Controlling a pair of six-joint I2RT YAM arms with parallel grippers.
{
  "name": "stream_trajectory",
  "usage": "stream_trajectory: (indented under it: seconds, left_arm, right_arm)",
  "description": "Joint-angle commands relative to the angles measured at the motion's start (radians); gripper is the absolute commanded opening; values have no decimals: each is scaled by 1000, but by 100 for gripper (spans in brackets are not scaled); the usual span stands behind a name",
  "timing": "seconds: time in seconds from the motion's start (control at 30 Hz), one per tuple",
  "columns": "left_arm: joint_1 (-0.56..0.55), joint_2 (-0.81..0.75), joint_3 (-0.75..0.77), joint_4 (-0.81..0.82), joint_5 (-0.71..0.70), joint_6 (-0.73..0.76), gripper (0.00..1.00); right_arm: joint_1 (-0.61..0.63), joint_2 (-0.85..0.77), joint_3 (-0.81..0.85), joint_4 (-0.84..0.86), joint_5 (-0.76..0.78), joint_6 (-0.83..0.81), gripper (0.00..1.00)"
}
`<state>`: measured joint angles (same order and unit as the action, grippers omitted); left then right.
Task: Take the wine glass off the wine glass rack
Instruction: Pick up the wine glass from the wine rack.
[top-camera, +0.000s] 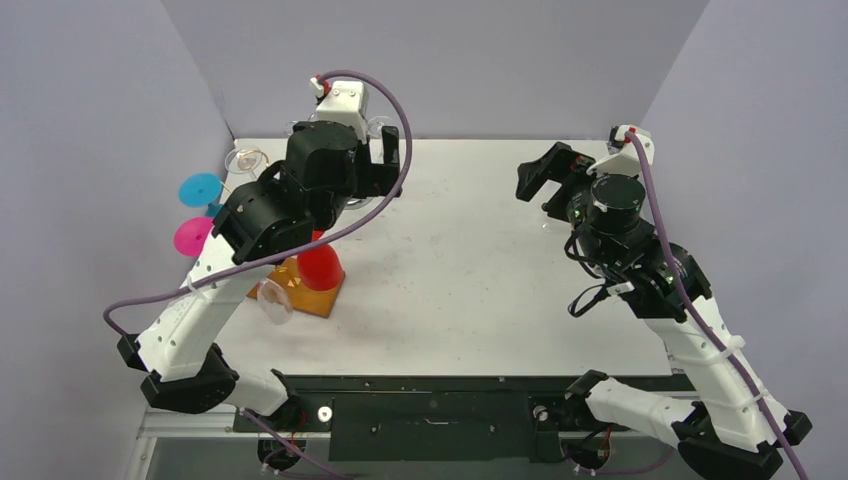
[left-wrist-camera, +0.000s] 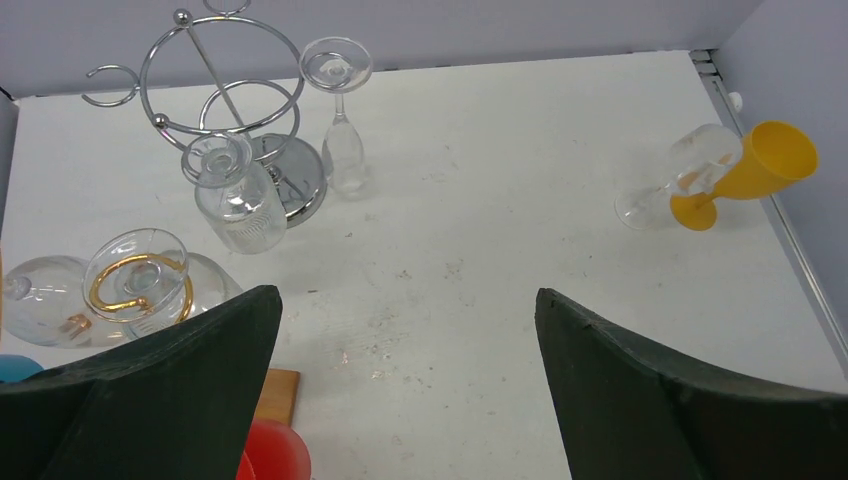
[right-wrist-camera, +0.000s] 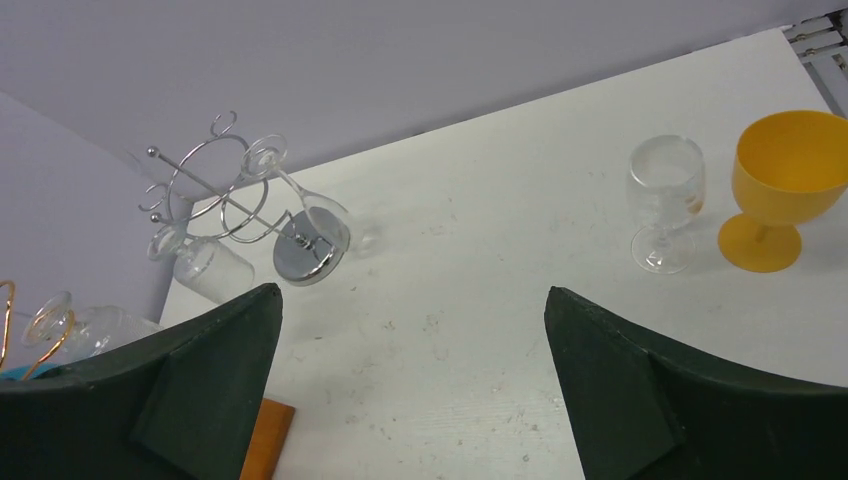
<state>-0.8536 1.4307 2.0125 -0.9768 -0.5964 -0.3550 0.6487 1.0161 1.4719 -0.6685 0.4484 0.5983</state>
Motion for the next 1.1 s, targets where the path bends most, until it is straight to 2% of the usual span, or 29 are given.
stream_trajectory:
  seconds: [0.0,0.43,0.83,1.07]
  left_arm:
    - [6,-48,5,67,-2,6,96]
    - [7,-175,-51,102,2,61,96]
    - [4,-280,-30,16,-50,63,96]
    - [4,-328,-43,-11,-85,62,96]
  right_arm:
    - [3,-18,-8,13,-35,9,100]
    - [37,42,-54,72,-198,99,97]
    - [329,253,5,219,-236,195,91]
    - [380,429,99,349,-393,284,73]
